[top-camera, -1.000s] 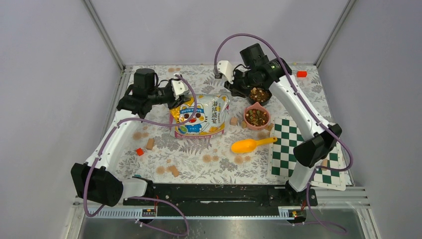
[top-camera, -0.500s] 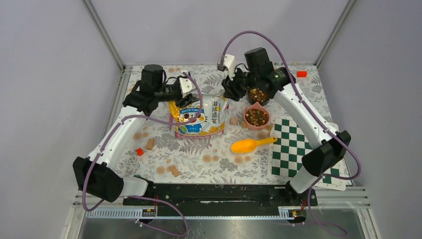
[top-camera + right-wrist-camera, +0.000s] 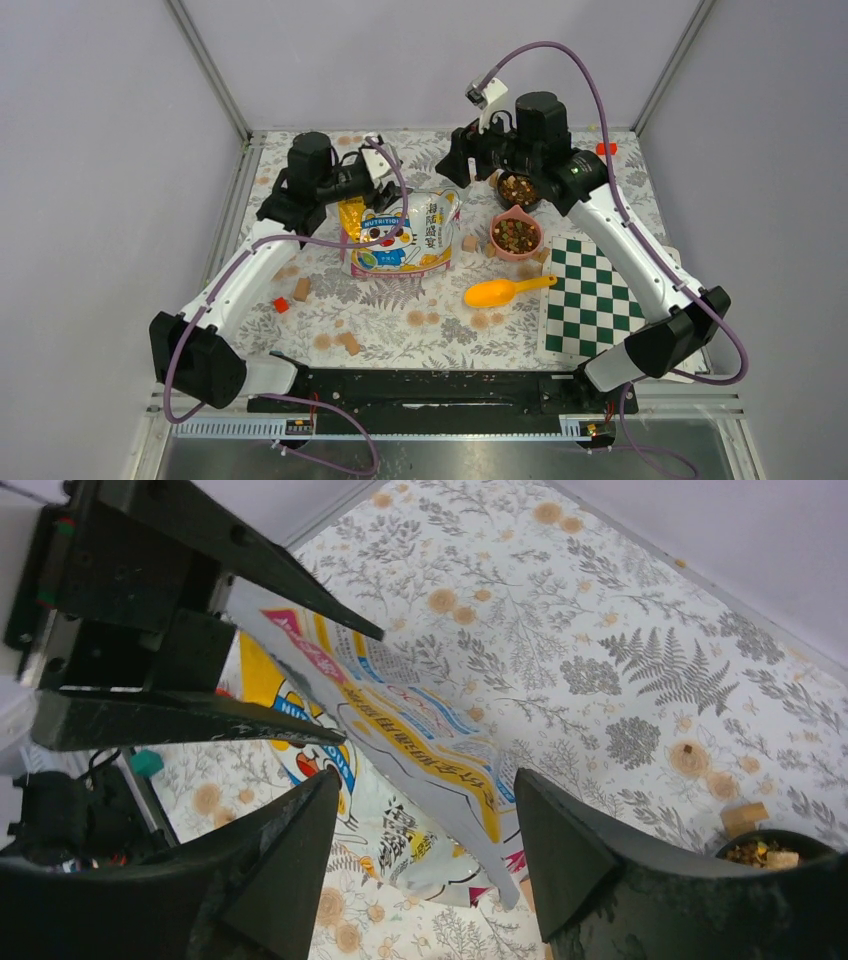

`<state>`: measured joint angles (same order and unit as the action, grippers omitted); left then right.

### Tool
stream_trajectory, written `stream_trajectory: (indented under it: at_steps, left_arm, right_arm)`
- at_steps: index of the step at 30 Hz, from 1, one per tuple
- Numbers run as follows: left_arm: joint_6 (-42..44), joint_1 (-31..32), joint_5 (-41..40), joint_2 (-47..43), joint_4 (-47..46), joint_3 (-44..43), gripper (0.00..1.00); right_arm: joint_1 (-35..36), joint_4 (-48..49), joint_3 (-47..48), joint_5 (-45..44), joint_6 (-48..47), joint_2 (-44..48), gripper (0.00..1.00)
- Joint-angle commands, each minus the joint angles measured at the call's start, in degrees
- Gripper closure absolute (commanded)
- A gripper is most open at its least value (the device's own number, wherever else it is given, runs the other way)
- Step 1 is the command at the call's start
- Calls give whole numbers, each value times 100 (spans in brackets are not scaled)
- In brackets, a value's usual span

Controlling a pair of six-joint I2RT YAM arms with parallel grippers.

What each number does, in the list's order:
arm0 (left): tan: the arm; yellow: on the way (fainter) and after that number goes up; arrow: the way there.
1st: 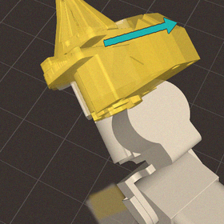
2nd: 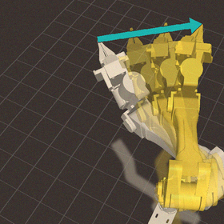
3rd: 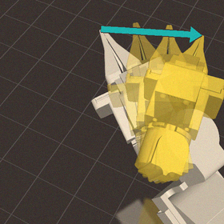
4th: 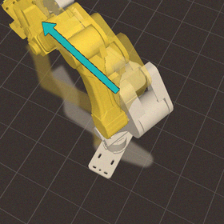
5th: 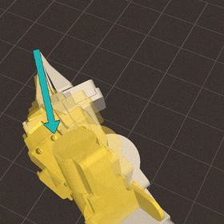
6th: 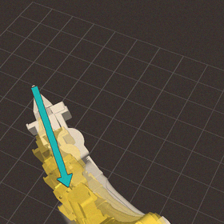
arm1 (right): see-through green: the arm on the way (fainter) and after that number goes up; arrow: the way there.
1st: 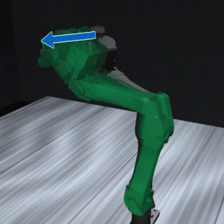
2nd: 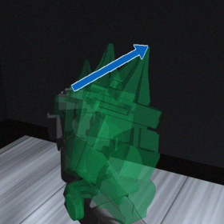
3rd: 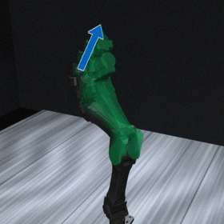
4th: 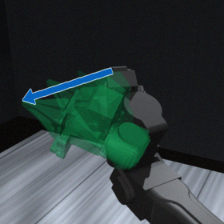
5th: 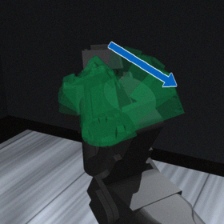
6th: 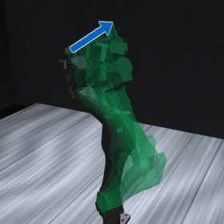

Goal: Serve the pet food

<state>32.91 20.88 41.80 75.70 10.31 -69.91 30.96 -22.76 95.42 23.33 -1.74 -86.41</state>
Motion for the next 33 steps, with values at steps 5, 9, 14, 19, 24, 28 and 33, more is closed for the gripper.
stream_trajectory:
  at_steps: [5,9,14,19,24,28,33]
  left_arm:
    - [-2311,16,-1762,-575,-923,-134,35]
    - [-2843,-2,-2221,-673,-698,-381,33]
    - [-4011,-385,-2612,-672,-600,-780,6]
    - [-3746,-900,-1481,-648,-234,-861,1]
    - [-2188,-893,-357,-435,1016,-1036,12]
    - [-1011,-902,219,-339,1727,-1124,27]
    - [145,-902,875,235,2902,-1755,39]
  right_arm:
    - [-20,477,-111,-668,230,379,9]
    - [-35,695,-146,-964,292,363,0]
    - [-63,813,-13,-462,201,50,1]
    - [-64,869,289,580,-23,-397,1]
    - [207,317,660,978,-808,-901,5]
    - [417,245,654,1041,-1309,-1133,21]
    - [589,254,648,1268,-1713,-1374,35]
